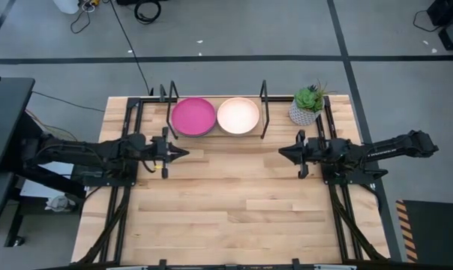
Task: Place and stack plates onto a shelf
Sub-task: Return to Home Position
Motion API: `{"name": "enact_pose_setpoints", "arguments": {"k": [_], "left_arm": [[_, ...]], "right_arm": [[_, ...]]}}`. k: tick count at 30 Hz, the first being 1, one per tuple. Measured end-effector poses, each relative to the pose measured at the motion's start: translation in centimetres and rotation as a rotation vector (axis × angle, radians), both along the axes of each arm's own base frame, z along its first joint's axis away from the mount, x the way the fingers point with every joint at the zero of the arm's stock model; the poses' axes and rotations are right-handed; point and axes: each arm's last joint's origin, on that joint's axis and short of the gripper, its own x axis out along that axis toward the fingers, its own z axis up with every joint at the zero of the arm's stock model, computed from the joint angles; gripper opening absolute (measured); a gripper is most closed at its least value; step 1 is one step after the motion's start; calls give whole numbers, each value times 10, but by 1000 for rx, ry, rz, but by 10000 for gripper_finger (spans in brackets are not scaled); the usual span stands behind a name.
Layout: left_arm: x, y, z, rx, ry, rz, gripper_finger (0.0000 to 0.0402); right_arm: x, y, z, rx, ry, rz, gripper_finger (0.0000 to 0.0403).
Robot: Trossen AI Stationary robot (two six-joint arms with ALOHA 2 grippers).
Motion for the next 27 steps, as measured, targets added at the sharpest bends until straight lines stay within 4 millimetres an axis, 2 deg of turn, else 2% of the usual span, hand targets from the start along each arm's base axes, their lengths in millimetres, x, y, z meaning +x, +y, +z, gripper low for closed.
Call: {"name": "enact_pose_setpoints", "arguments": {"k": [7,11,17,22,27], "left_arm": [[-17,-2,-11,-49,-39,1,6],[-30,-3,-11,-54,-128,-3,6],[-48,-5,-20,-54,-215,-24,6],[-59,-8,-29,-62,-296,-48,6],[-67,-10,-38,-113,-307,-71,6]], "right_arm": [[-1,0,5,-2,-54,1,35],[0,0,5,-3,-49,1,35],[0,0,5,-3,-50,1,35],[0,0,5,-3,-49,1,35],[0,0,5,-3,-49,1,35]]}}
